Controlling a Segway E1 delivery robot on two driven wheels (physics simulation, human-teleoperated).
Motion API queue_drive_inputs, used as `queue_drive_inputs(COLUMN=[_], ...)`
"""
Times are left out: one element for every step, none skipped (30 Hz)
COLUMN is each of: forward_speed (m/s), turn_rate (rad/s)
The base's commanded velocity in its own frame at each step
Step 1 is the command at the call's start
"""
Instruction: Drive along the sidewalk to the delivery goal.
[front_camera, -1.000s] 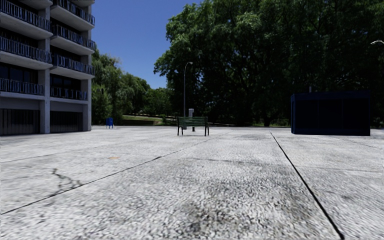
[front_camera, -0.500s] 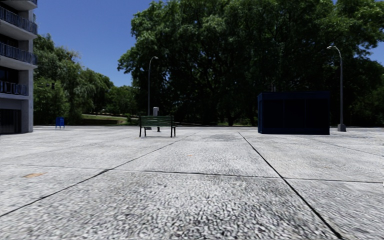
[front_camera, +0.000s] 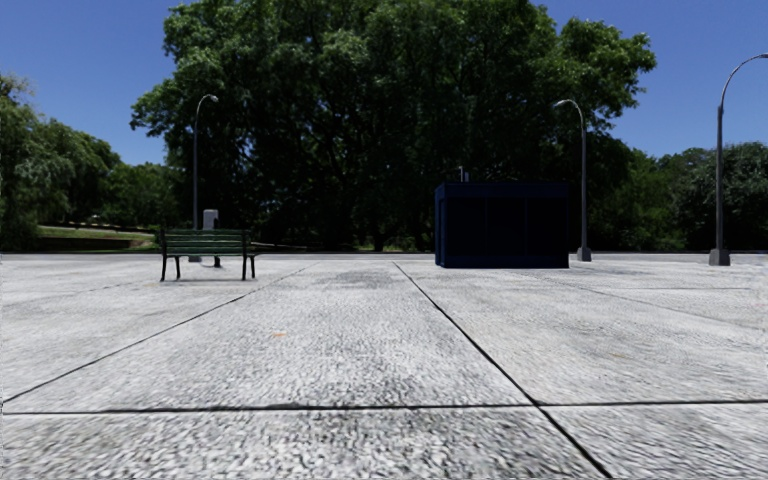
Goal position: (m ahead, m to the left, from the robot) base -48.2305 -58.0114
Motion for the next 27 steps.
queue_drive_inputs(forward_speed=[2.0,2.0,2.0,2.0,2.0,2.0,2.0,2.0,2.0,2.0,2.0,2.0,2.0,2.0,2.0,2.0,2.0,2.0,2.0,2.0,2.0,2.0,2.0,2.0,2.0,2.0,2.0], turn_rate=[-0.53,-0.53,-0.53,-0.53,-0.53,-0.53,-0.53,-0.53,-0.53,-0.53,-0.53,-0.53,-0.53,-0.53,-0.53,-0.53,-0.53,-0.53,-0.53,-0.53,-0.53,-0.53,-0.53,-0.53,-0.53,-0.53,-0.53])
